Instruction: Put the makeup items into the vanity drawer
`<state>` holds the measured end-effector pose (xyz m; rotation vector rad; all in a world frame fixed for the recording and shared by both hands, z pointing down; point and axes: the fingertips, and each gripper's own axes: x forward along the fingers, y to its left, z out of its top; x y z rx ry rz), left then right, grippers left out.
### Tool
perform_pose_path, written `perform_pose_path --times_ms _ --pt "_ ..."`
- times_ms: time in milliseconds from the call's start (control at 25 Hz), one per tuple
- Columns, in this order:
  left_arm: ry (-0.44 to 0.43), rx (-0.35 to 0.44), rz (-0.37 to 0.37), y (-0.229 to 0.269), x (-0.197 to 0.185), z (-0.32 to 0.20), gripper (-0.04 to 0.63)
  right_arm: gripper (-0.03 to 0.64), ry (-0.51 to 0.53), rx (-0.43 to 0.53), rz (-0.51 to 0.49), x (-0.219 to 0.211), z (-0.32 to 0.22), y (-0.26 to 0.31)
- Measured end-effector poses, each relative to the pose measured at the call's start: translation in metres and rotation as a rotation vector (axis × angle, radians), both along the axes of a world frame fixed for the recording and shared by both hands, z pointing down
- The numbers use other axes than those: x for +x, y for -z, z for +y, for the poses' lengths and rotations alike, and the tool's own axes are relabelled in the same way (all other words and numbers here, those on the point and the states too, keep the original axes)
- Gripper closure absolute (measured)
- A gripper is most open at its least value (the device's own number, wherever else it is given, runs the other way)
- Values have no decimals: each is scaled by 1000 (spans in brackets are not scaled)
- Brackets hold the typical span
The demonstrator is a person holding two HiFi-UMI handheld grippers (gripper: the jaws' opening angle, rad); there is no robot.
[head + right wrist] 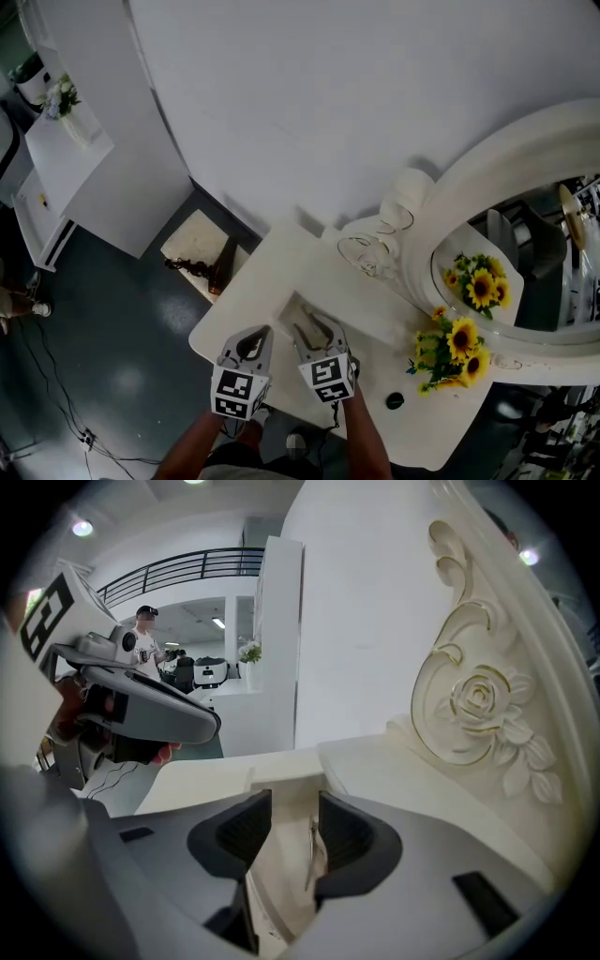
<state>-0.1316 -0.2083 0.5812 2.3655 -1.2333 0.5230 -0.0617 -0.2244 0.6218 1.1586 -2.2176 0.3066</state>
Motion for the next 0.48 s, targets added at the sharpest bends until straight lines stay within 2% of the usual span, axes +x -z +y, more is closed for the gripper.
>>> perform_pose_path --times_ms 200,480 --pt "-4 26 -1 13 2 5 595 451 -11 36 -3 3 4 14" --pt "-29 92 11 51 17 16 595 453 -78 143 -50 23 19 70"
